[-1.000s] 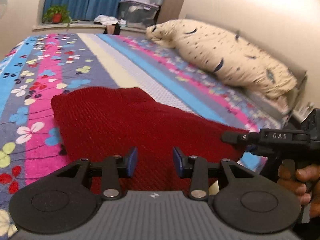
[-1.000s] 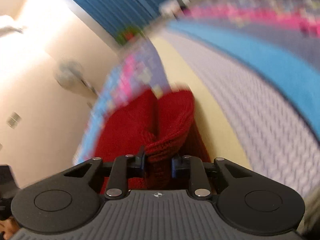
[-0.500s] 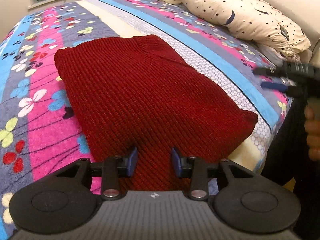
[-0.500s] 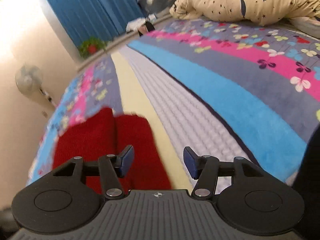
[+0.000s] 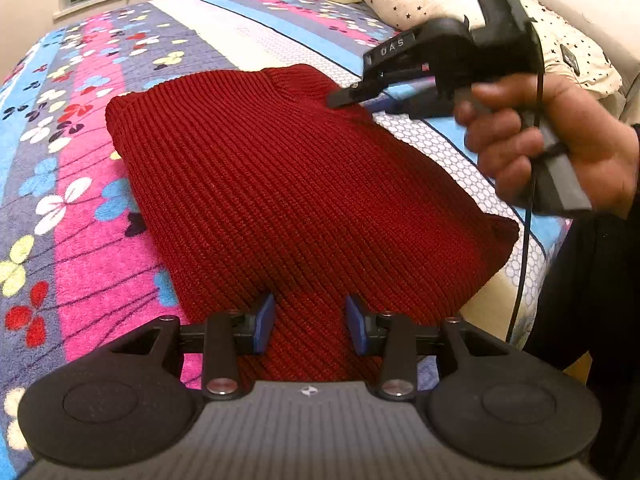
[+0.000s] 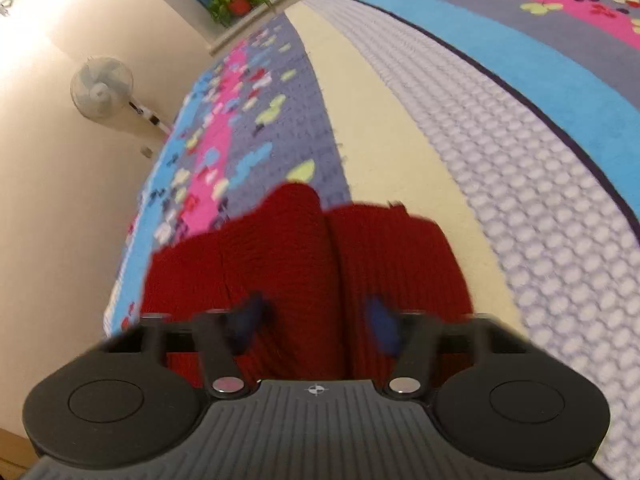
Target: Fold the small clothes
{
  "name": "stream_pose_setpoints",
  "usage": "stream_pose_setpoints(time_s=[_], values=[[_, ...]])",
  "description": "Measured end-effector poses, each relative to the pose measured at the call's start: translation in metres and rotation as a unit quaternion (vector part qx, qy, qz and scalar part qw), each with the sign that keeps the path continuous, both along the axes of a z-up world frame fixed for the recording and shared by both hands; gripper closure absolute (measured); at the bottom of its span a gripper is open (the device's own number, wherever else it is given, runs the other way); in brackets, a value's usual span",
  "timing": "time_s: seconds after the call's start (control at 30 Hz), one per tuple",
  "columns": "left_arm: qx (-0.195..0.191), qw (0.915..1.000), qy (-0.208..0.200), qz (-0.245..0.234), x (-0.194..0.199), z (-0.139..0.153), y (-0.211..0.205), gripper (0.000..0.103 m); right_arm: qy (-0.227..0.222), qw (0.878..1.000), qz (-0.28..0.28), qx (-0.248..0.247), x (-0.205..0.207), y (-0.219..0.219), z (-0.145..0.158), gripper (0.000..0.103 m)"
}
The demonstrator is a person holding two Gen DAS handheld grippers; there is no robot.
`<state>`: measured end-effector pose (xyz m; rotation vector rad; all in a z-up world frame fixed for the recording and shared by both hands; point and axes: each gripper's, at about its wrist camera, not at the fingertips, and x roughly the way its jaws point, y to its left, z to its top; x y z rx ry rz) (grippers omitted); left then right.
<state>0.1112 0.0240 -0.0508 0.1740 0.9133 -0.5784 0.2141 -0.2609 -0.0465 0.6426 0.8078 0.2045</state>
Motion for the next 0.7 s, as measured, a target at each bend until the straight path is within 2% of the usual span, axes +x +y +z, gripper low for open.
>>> stream_pose_setpoints(time_s=[0.1,0.13,0.2,0.23,0.27,0.33,0.4,0.5,0.57,0.63,0.67,0.7], values=[[-0.004,1.0000,-0.008,-0.003,-0.001,0.002,0.000,0.059,-0.078,0.997,-0.003,-0.022,-0.009,-0.002,0.026,0.090],[-0.007,0.9999,-0.012,-0.005,-0.001,0.003,-0.001,0.059,-0.081,0.996,-0.006,-0.033,-0.005,-0.004,0.024,0.090],[-0.012,0.9998,-0.011,-0.009,0.000,0.005,-0.002,0.059,-0.015,0.997,-0.019,-0.070,0.010,-0.005,0.001,0.090],[-0.011,0.9999,-0.009,-0.008,0.000,0.004,-0.002,0.059,0.014,0.995,-0.007,-0.094,0.016,0.000,-0.011,0.088],[-0.007,0.9999,-0.009,-0.008,0.000,0.004,-0.003,0.059,0.009,0.993,0.007,-0.118,0.015,0.007,-0.014,0.087],[-0.002,0.9999,-0.010,-0.008,0.000,0.003,-0.005,0.058,-0.014,0.985,0.016,-0.173,0.010,0.019,0.000,0.081],[0.001,0.9999,-0.009,-0.007,0.000,0.003,-0.005,0.057,-0.024,0.983,0.004,-0.181,0.001,0.018,0.015,0.076],[0.003,0.9999,-0.009,-0.007,0.000,0.003,-0.005,0.057,-0.067,0.982,-0.010,-0.177,-0.031,0.008,0.036,0.072],[0.005,0.9999,-0.010,-0.007,-0.001,0.003,-0.005,0.057,-0.090,0.982,0.034,-0.164,-0.051,0.010,0.042,0.072],[0.005,0.9999,-0.011,-0.006,-0.001,0.002,-0.006,0.056,-0.088,0.979,0.109,-0.148,-0.062,0.015,0.035,0.072],[0.005,0.9999,-0.010,-0.005,-0.001,0.002,-0.006,0.056,-0.075,0.973,0.153,-0.157,-0.068,0.022,0.025,0.074],[0.005,0.9999,-0.010,-0.005,-0.001,0.002,-0.006,0.056,-0.058,0.962,0.187,-0.193,-0.072,0.028,0.012,0.074]])
